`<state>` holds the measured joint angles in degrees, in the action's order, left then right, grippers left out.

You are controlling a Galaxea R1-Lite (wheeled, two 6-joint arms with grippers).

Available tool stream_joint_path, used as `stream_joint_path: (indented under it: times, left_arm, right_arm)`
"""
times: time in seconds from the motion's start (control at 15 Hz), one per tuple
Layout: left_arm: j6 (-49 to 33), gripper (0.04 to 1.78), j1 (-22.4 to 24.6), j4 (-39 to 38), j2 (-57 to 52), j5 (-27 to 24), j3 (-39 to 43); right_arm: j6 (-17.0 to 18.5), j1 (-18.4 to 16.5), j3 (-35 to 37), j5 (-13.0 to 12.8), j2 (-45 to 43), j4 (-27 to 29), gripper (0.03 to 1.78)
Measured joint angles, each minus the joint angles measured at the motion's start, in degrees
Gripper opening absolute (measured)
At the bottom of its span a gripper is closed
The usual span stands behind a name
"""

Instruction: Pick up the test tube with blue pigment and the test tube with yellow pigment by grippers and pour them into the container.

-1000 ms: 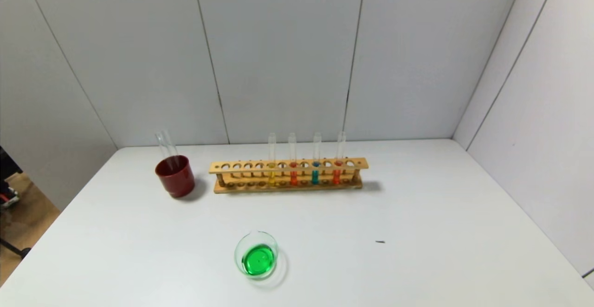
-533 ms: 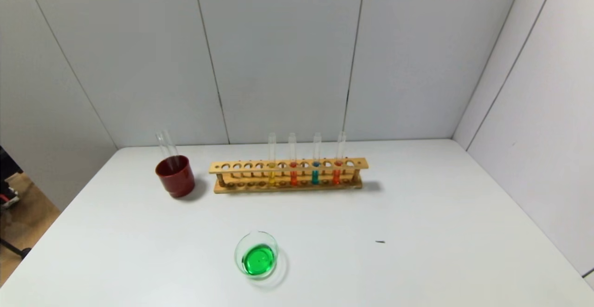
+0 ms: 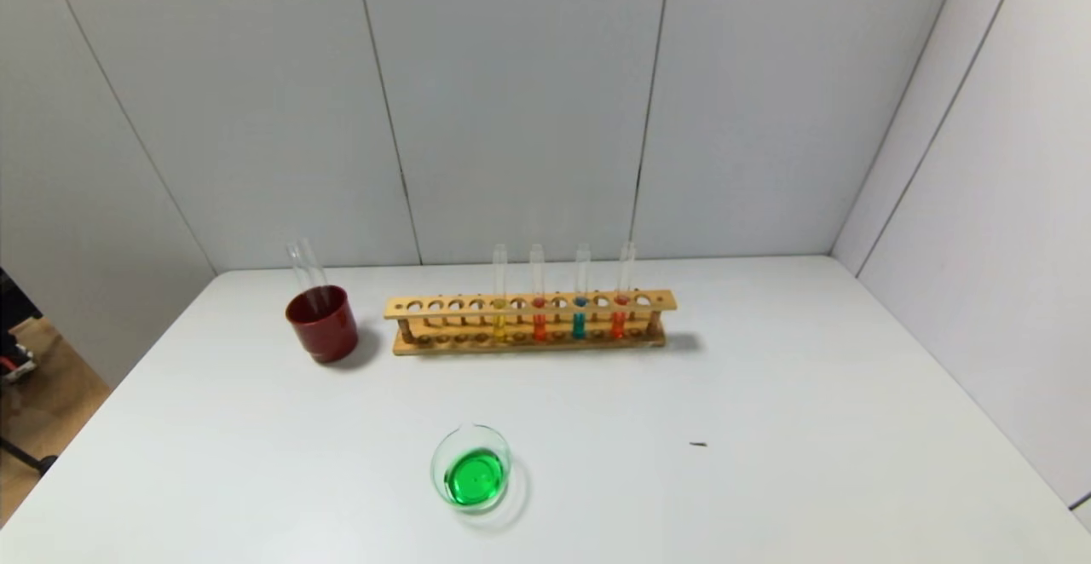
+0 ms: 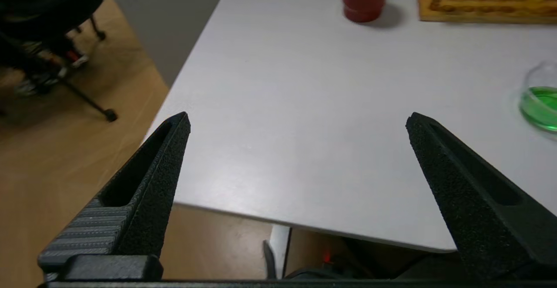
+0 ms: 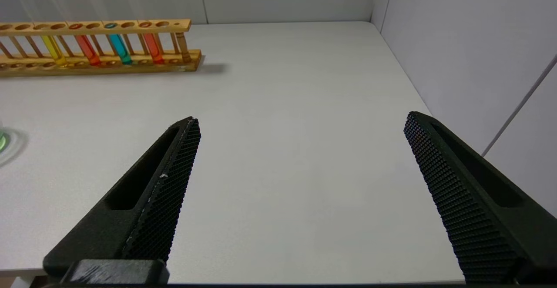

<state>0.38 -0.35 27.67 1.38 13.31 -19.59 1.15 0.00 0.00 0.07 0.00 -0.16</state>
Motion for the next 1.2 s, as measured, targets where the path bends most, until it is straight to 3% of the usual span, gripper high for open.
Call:
stream_joint_path:
  times: [0.27,0.47,1.2]
  left_arm:
    - [1.57,1.75,0.00,-16.21,-1.33,-10.97,13.01]
    - [2.71,1.75,0.02,-24.59,-1.48,-14.58,17.92]
    - [1.79,1.75,0.00,-25.94,-1.49,-13.82,19.07]
  right_arm:
    - [0.00,0.00,0.00,0.00,0.00,0.00,1.71]
    - [-0.02,0.00,0.00,0.00,0.00,0.00,1.71]
    - [-0.24,0.00,0.00,0.00,0.00,-0.02,1.71]
